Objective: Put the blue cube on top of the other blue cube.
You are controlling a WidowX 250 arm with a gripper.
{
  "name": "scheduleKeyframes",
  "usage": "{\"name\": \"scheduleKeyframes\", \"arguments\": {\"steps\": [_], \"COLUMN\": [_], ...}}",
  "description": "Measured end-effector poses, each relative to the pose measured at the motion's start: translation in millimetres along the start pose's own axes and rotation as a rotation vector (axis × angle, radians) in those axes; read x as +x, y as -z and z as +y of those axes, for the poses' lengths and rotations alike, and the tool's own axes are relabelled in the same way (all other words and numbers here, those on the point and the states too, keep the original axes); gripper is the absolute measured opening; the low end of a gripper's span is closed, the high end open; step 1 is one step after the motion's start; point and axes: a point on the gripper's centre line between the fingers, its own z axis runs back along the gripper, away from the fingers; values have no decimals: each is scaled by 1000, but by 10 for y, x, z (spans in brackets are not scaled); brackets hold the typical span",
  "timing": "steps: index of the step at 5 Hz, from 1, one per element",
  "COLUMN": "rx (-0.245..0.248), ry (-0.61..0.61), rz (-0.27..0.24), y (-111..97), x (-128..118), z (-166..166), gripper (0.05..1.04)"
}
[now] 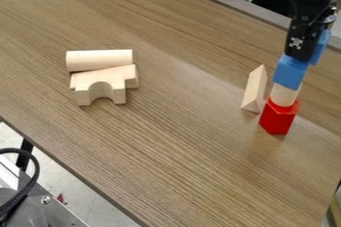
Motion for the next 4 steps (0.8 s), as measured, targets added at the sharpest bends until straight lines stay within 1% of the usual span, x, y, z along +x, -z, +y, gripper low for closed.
{"name": "scheduleKeyframes", "arguments": {"steps": [3, 4], "rx": [9, 13], "ry": [-4, -3], "rz": [-7, -10], "y": [36, 36], "x": [44, 71], "z": [18, 80], "gripper": [546, 546]}}
